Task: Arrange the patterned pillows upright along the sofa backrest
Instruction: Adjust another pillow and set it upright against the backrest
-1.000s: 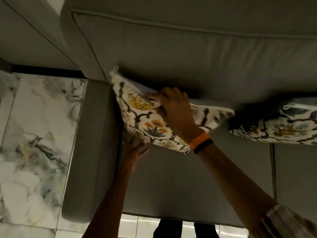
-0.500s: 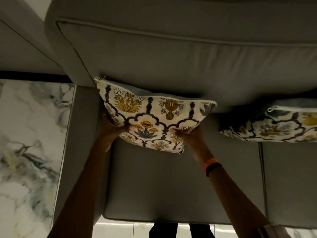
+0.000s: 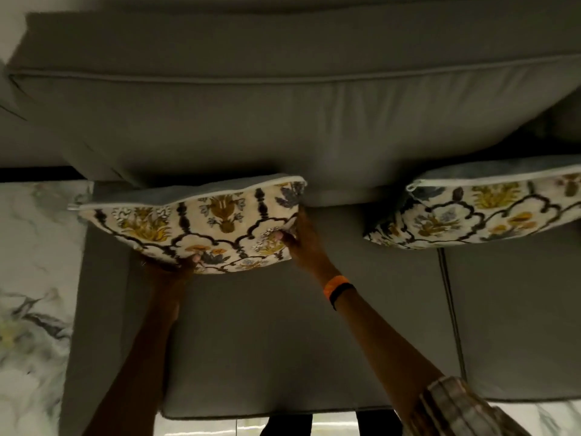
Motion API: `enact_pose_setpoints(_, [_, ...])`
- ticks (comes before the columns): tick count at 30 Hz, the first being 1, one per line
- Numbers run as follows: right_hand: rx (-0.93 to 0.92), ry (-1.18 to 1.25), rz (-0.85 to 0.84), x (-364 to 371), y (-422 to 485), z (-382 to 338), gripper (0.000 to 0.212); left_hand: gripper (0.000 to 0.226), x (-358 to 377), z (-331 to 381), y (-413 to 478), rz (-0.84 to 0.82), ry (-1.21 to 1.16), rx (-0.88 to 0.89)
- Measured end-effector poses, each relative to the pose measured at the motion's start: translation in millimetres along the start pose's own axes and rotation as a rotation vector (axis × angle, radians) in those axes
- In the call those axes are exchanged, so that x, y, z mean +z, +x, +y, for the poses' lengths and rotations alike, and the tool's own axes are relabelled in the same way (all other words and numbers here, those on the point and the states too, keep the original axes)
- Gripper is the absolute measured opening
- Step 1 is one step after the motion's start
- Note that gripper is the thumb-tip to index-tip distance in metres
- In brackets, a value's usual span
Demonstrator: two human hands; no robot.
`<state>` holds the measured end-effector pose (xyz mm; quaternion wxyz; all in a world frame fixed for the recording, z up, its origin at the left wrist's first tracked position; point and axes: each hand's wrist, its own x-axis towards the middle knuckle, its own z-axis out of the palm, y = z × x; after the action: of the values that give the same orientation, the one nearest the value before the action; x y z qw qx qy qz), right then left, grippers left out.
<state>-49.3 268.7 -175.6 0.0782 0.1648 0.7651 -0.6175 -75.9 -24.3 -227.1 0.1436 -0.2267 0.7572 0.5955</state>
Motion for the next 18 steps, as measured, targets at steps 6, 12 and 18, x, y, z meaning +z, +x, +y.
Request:
enact_pose_setpoints(6, [0.264,-0.124,0.018,-70.5,-54.4,64.0,0.078,0.093,95.7,-7.9,-69.5,0.081,0.049,-0.195])
enact_pose_setpoints(12, [0.441,-0.005,0.299,-244.9,-135.2,155.1,0.064,0.108,278.8,-26.4,-156.6,-0.163,0.232,-0.146])
enact_pose_setpoints(18, [0.249,-0.065,0.533,-451.7,-104.3,170.4,0.138,0.111,423.7,35.5,-180.8,-0.412,0.187,0.19])
